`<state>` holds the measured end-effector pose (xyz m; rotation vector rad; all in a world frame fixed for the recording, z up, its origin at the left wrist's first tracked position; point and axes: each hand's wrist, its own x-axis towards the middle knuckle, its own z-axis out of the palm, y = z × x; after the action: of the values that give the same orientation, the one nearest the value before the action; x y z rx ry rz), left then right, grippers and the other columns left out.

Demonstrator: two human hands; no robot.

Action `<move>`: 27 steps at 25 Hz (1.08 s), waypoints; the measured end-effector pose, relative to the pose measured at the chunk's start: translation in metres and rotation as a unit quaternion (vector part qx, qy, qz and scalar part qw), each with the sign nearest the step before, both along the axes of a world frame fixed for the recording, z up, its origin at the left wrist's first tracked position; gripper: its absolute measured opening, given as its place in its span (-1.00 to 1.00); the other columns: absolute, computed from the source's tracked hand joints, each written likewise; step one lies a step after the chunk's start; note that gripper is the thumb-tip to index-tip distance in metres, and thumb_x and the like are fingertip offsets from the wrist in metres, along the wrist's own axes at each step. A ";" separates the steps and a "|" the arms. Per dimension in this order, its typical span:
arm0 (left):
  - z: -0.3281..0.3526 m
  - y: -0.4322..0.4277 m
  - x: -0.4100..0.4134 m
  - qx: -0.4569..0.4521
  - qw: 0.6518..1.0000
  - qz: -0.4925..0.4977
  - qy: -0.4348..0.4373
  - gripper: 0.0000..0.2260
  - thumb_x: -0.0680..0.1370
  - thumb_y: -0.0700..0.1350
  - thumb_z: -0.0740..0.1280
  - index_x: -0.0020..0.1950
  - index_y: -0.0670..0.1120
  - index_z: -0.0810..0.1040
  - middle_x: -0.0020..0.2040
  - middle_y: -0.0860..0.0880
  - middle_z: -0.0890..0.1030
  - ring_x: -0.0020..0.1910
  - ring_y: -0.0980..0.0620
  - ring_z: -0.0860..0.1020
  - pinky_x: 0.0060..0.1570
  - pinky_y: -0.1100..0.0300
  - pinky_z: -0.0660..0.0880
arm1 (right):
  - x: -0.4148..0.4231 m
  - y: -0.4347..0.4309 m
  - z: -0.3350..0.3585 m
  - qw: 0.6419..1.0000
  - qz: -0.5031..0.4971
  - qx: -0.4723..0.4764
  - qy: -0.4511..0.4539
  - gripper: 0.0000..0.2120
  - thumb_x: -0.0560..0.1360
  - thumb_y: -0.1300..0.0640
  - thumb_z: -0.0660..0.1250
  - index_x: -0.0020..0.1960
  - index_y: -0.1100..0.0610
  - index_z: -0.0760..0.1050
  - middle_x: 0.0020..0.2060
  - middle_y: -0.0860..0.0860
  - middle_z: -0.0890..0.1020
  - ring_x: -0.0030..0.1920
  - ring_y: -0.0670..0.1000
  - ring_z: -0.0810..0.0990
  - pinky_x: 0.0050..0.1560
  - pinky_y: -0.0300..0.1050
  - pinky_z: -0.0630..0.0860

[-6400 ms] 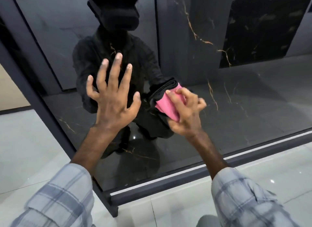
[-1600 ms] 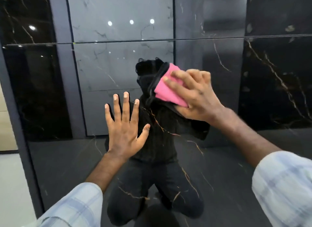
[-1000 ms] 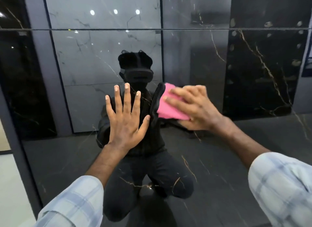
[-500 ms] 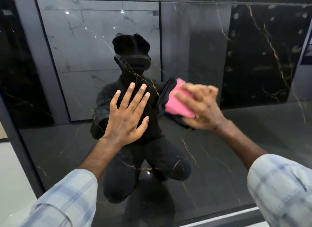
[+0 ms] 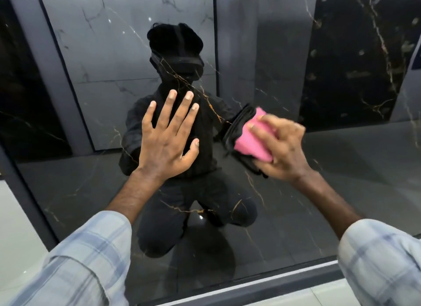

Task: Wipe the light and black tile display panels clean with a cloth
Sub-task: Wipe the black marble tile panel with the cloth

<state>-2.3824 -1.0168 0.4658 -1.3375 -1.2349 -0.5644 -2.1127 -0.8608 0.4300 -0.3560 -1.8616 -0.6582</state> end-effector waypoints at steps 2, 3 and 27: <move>-0.001 0.000 -0.001 -0.002 1.000 0.003 0.000 -0.34 0.61 0.09 0.27 0.66 -0.13 0.25 0.68 -0.11 0.16 0.67 -0.22 0.11 0.57 -0.31 0.07 | 0.002 -0.004 0.006 0.984 -0.017 -0.108 0.138 -0.29 0.38 -0.10 0.45 0.50 -0.03 0.36 0.43 0.06 0.36 0.30 0.18 0.42 0.16 0.08 0.26; -0.002 0.000 -0.001 0.000 1.000 0.004 0.000 -0.34 0.61 0.09 0.26 0.67 -0.13 0.25 0.68 -0.11 0.16 0.67 -0.22 0.11 0.58 -0.31 0.07 | -0.003 -0.008 -0.002 0.977 -0.026 -0.134 0.166 -0.27 0.37 -0.09 0.44 0.51 -0.02 0.33 0.44 0.06 0.33 0.31 0.19 0.40 0.16 0.05 0.24; -0.142 -0.011 0.008 -0.097 0.994 0.009 -0.042 -0.27 0.56 0.08 0.33 0.68 -0.10 0.20 0.68 -0.20 0.15 0.65 -0.31 0.06 0.58 -0.31 -0.18 | -0.029 -0.059 -0.235 0.985 0.002 -0.142 -0.098 -0.17 0.15 0.20 0.59 0.37 -0.10 0.43 0.35 0.03 0.38 0.27 0.19 0.41 0.08 0.10 0.25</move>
<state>-2.3739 -1.0282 0.3243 -1.4747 -1.3978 -0.5009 -2.1418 -0.9194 0.1952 -0.4847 -2.1512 -0.4364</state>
